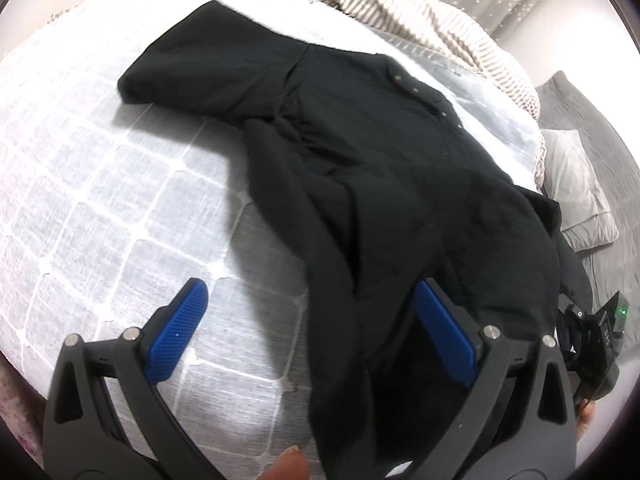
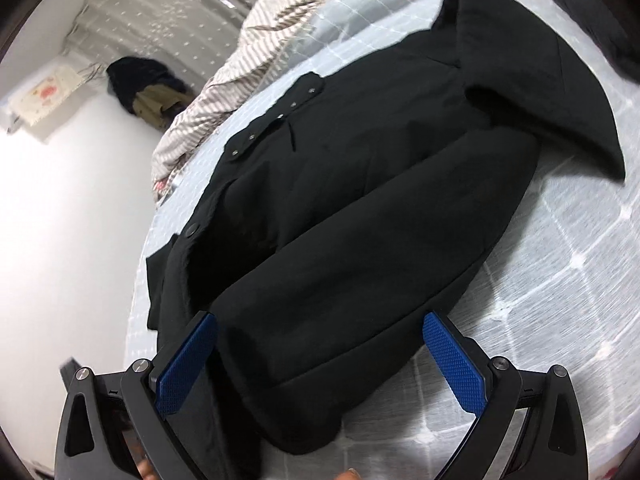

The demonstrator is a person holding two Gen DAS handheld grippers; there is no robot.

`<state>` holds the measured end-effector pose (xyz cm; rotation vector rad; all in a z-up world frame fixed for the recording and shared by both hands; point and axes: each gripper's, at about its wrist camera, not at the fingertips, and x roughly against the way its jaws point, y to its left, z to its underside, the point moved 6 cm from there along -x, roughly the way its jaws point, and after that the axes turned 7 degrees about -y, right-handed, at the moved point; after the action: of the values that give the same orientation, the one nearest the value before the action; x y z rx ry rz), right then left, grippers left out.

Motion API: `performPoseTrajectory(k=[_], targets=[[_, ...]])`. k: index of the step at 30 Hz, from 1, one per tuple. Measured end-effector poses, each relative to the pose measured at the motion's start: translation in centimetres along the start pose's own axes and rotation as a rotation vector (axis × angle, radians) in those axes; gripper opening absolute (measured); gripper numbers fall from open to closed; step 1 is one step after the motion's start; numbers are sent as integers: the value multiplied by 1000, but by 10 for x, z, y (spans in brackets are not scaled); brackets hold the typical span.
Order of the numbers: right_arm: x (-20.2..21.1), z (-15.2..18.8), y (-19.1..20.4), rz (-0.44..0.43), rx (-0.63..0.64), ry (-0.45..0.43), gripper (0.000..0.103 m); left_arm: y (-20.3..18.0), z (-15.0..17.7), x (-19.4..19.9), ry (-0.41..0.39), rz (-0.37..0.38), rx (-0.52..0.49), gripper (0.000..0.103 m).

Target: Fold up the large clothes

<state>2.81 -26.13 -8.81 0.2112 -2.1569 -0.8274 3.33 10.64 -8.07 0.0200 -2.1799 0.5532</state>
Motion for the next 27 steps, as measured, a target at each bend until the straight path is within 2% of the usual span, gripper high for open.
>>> performPoseTrajectory(k=[3, 7, 13, 15, 18, 20, 21, 23, 26, 27], targets=[[-5, -2, -5, 19, -40, -28, 103, 7, 4, -5, 30, 18, 24, 102], [-10, -2, -12, -20, -138, -23, 103, 11, 8, -9, 44, 28, 33, 102], [-10, -5, -23, -178, -303, -20, 101, 13, 17, -20, 81, 27, 18, 102], [-7, -6, -25, -210, -329, -25, 96, 15, 19, -21, 88, 24, 13, 102], [-5, -5, -30, -224, -357, -28, 87, 16, 20, -21, 82, 18, 5, 102], [-2, -1, -35, -219, -358, -24, 71, 16, 22, -22, 85, 22, 1, 102], [-2, -1, -36, -212, -357, -24, 67, 16, 23, -23, 88, 25, 1, 102], [-1, 0, -39, -202, -352, -20, 47, 16, 28, -24, 99, 31, -1, 102], [2, 1, -40, -212, -334, -11, 28, 14, 30, -26, 108, 30, -8, 102], [3, 1, -40, -212, -322, -13, 25, 13, 31, -27, 108, 28, -13, 102]])
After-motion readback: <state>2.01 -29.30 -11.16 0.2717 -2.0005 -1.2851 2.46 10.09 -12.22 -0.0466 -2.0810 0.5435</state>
